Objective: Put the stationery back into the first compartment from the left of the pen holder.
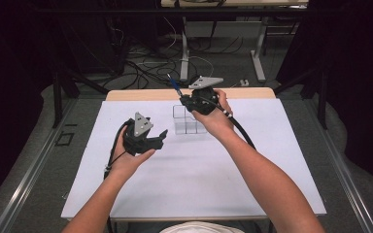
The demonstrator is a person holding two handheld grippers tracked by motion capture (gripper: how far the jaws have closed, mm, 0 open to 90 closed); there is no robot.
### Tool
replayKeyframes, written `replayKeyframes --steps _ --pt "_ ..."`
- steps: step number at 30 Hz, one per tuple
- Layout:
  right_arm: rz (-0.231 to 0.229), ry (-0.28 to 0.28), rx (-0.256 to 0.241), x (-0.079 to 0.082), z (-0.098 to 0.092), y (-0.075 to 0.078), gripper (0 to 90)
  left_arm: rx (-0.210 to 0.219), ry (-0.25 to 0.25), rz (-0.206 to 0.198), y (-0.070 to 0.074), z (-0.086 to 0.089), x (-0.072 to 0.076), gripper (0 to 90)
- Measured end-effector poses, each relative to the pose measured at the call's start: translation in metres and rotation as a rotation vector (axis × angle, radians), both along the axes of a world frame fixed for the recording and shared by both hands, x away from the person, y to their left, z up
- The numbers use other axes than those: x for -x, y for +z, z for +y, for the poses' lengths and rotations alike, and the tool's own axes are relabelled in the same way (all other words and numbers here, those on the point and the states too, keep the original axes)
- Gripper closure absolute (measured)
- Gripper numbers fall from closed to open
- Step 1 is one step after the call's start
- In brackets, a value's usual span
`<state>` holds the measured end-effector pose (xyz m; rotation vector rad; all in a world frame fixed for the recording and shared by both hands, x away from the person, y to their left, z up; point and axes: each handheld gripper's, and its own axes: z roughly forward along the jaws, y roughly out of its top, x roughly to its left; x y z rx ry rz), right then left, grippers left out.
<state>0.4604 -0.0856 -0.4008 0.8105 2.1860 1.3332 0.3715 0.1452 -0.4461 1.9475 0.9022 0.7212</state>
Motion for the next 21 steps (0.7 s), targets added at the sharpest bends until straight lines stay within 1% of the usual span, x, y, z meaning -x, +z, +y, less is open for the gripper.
replayKeyframes --steps 1,4,6,7,9,11,13,14,16,19,20,21 --pt "-0.006 -0.005 -0.02 -0.001 0.001 -0.001 79.7 0.02 0.007 0.007 -0.001 0.002 -0.001 19.7" --pt "-0.025 -0.019 -0.062 -0.004 0.003 -0.005 79.7 0.071 0.014 0.027 -0.002 0.009 -0.005 15.9" --pt "-0.039 -0.029 -0.082 -0.006 0.004 -0.009 79.7 0.093 0.021 0.034 -0.002 0.013 -0.006 15.4" --pt "-0.037 -0.034 -0.088 -0.007 0.005 -0.01 79.7 0.104 0.027 0.034 -0.003 0.014 -0.007 14.1" --pt "-0.035 -0.042 -0.101 -0.009 0.006 -0.013 79.7 0.129 0.035 0.04 -0.003 0.017 -0.008 10.5" --pt "-0.046 -0.052 -0.123 -0.011 0.007 -0.017 79.7 0.149 0.051 0.045 -0.004 0.02 -0.01 6.8" --pt "-0.061 -0.065 -0.144 -0.012 0.008 -0.021 79.7 0.164 0.066 0.058 -0.004 0.023 -0.012 2.6" --pt "-0.064 -0.07 -0.146 -0.012 0.008 -0.023 79.7 0.169 0.075 0.06 -0.005 0.024 -0.013 0.9" --pt "-0.07 -0.075 -0.154 -0.014 0.009 -0.027 79.7 0.166 0.092 0.062 -0.006 0.025 -0.013 0.3" --pt "-0.071 -0.096 -0.169 -0.016 0.01 -0.033 79.7 0.166 0.099 0.063 -0.008 0.026 -0.014 0.3" --pt "-0.077 -0.102 -0.175 -0.017 0.01 -0.034 79.7 0.168 0.099 0.064 -0.009 0.027 -0.015 0.3" --pt "-0.091 -0.105 -0.182 -0.018 0.01 -0.036 79.7 0.17 0.098 0.065 -0.01 0.027 -0.015 0.3"
